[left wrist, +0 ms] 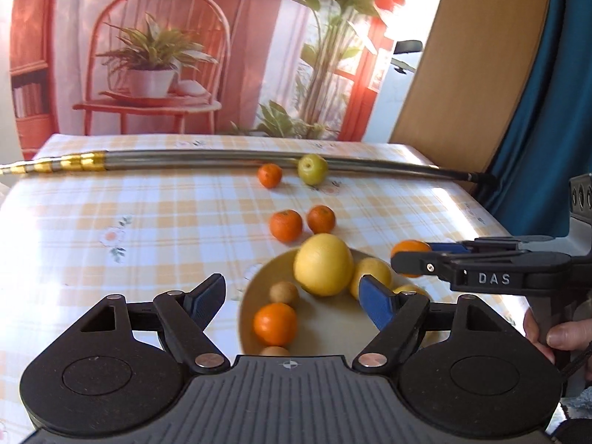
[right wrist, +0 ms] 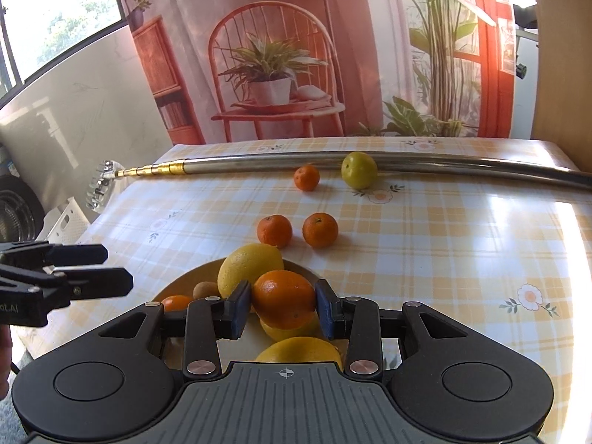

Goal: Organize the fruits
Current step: 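Lower the orange into the bowl and open the right tool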

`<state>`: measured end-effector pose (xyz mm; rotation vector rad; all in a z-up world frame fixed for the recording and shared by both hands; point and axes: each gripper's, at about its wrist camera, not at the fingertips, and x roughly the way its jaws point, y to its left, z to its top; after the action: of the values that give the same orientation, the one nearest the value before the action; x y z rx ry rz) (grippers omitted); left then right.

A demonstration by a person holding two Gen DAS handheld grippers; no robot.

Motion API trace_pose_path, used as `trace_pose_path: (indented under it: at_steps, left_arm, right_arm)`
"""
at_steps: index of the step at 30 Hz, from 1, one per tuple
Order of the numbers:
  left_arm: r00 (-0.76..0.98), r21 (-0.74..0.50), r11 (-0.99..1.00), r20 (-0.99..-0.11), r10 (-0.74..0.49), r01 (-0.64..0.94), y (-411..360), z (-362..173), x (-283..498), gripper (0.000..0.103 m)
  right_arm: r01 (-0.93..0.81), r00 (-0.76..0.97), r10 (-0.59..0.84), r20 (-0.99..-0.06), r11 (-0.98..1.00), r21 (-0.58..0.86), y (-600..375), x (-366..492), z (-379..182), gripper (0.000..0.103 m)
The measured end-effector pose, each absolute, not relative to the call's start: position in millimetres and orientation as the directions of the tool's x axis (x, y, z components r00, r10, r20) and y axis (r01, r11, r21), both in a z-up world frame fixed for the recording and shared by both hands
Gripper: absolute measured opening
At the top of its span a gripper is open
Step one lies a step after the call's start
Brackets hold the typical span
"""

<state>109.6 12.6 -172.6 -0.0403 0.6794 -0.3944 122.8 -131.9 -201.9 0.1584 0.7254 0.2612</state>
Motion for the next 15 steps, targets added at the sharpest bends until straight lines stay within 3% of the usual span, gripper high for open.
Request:
trace_pose_path:
  at_steps: [2,8,15]
  left_arm:
    - [0.75,-0.124,0.948,-0.586,-0.307,0.292,23.4,-166.1,108.5,0.089]
    - [0.808,-0.095,0.981,-0.556,-0.193,0.169,54.3,-146.1,109.0,0.093]
    - [0.817,-0.104,0.988,-0.557,-0.151,0.112,69.9,-144.8,103.4,0.094]
  right_arm:
    - [-0.224,0.697,0.305,-0.649,0.952,0.207,-117.8,127.7,-202.4,0.034]
    - [-0.325,0.615,0.349,-0.707,0.929,0.177,-78.2,139.5,-212.5,0.034]
    - [-0.336,0.575,0.34,-0.744,0.928,0.164,-59.5,147.3,-225.8,0.034]
